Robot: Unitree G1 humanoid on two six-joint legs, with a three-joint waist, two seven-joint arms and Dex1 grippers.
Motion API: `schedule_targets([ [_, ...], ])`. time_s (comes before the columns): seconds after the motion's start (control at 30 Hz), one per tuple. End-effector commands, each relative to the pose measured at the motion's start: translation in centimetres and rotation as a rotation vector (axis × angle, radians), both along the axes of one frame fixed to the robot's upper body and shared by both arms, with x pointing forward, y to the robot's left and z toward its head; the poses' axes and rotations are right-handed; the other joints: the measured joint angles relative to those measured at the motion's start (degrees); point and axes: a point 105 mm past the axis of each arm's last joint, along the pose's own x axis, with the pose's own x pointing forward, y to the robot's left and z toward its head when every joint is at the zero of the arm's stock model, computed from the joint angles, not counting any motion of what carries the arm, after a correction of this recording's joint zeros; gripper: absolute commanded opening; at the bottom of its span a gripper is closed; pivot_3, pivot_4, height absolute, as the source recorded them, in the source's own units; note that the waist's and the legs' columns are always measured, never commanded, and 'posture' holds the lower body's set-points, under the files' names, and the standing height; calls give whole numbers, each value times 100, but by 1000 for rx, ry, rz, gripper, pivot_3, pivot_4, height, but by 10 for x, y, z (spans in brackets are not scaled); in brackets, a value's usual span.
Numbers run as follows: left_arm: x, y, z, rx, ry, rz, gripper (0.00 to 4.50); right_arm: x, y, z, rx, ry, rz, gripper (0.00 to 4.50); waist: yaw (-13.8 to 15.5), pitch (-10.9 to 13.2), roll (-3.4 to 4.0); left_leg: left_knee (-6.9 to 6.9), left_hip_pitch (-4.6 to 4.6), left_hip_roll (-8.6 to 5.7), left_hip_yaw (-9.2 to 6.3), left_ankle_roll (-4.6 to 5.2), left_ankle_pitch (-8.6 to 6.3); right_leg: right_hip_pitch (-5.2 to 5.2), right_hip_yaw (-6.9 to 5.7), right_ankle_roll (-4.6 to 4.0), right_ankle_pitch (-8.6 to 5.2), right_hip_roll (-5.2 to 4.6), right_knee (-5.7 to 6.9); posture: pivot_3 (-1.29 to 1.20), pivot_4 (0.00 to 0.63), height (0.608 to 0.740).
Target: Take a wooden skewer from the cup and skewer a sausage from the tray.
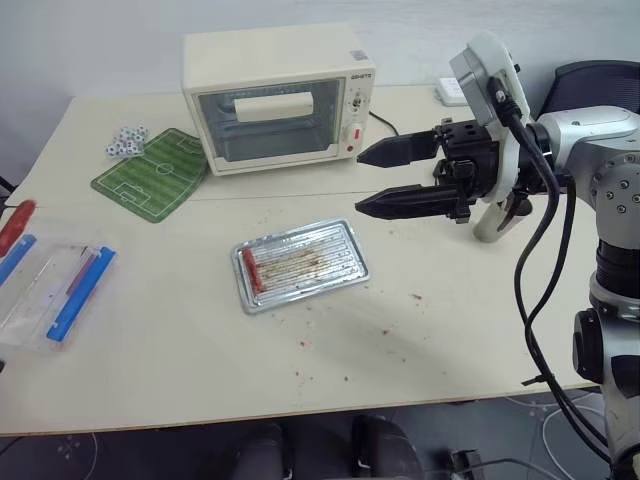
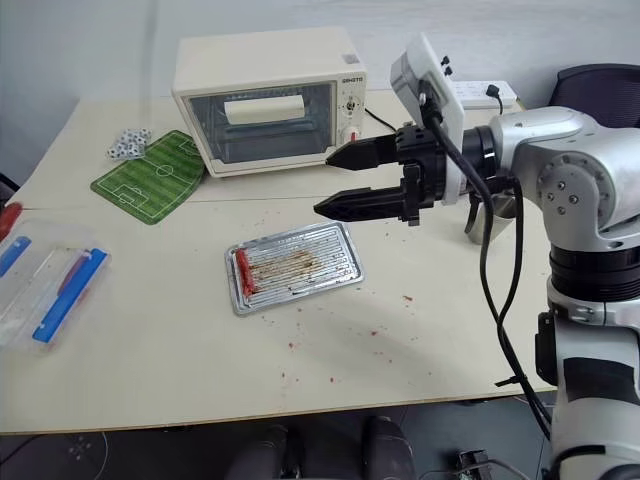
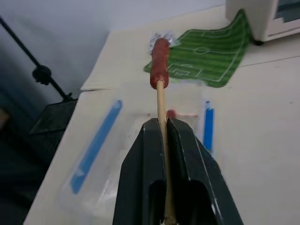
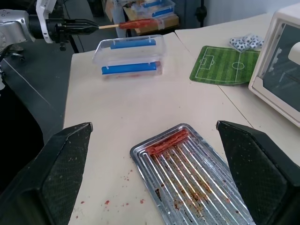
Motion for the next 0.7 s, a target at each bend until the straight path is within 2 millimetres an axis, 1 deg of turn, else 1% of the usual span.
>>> schedule_targets([
  [0.03,-2,13,5,60,-19,30,0,-8,3,11,26,-49,41,4423,6,-3,-5,0,0,3,1,-1,-2,-1,-1,-1,0,0,0,0,150,740],
  [0.13,9,18,-4,68,19,21,0,-8,5,12,27,-54,54,4423,7,-4,-7,0,0,4,-1,-3,-4,-2,-6,-5,-3,-8,-2,0,150,740],
  [0.27,9,18,-5,49,27,14,1157,-7,5,11,26,-62,50,4460,-13,-7,-12,-1,0,5,3,-4,-11,-3,-8,-5,-3,-42,5,0,150,740],
  [0.37,-3,21,-3,53,33,38,2086,-4,4,11,30,-67,44,4460,-47,-8,-13,-4,0,10,13,-6,-15,-4,-17,-5,-3,-43,3,0,150,740],
  [0.43,-16,18,-2,26,32,38,2698,-2,4,10,31,-71,40,4460,-86,-8,-13,-4,0,15,25,-4,-18,-9,-23,-5,-3,-41,1,0,150,740],
  [0.6,-62,2,0,-106,59,-14,2698,1,3,8,29,-73,44,4460,-152,-10,-17,-4,6,24,47,1,-30,-12,-31,-5,-3,-47,-5,0,150,740],
  [0.63,-68,-1,0,-123,72,-27,2698,1,3,7,29,-72,45,4460,-152,-10,-18,-3,9,24,47,1,-31,-12,-31,-5,-3,-47,-5,0,150,740],
  [0.7,-83,0,0,-130,108,-16,2698,4,3,6,30,-71,45,4460,-154,-10,-18,-2,12,25,49,1,-32,-12,-29,-6,-4,-47,-11,0,150,740],
])
